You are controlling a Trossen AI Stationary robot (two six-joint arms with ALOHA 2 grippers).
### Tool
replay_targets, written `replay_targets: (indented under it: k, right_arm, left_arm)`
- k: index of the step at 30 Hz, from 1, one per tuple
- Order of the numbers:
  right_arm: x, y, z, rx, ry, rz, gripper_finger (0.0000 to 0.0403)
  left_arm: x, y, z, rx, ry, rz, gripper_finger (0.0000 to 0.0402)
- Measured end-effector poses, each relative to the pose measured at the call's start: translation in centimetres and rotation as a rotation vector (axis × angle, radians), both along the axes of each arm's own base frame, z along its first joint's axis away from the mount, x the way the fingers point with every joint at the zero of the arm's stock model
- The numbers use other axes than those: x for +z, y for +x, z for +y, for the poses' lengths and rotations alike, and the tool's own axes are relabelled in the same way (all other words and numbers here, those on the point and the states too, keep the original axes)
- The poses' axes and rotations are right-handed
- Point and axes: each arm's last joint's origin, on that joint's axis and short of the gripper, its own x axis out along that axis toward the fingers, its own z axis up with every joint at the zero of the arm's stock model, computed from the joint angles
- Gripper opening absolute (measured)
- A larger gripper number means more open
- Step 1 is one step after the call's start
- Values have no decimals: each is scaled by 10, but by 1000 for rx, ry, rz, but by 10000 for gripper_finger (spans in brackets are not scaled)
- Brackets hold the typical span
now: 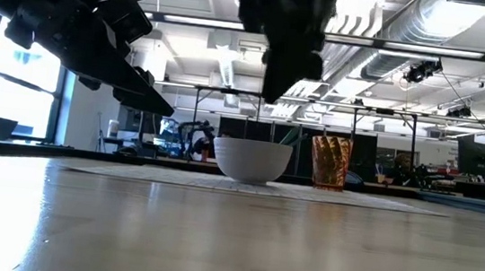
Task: Pick & Place Utensil
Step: Put the purple straw into the brown cup on the gray mat
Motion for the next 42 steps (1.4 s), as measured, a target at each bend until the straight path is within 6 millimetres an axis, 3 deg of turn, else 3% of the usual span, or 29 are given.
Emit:
replay_targets:
  k: [7, 15, 24, 32, 36, 42]
  right_arm:
    - [-1, -14, 74, 41, -38, 27, 44]
    - [-3, -34, 132, -53, 129, 88, 36]
    - [-34, -59, 191, -122, 227, 308, 120]
    - [-71, -75, 222, -102, 143, 443, 160]
    - [-77, -86, 231, -109, 141, 525, 161]
    - [-78, -89, 234, -91, 86, 492, 161]
  left_arm:
    - [0, 0, 0, 0, 0, 0, 399]
    - [0, 0, 0, 0, 0, 0, 399]
    - [0, 0, 0, 0, 0, 0, 399]
    - [0, 0, 0, 0, 0, 1, 399]
    - [0, 0, 0, 0, 0, 0, 399]
    - [0, 0, 0, 0, 0, 1, 399]
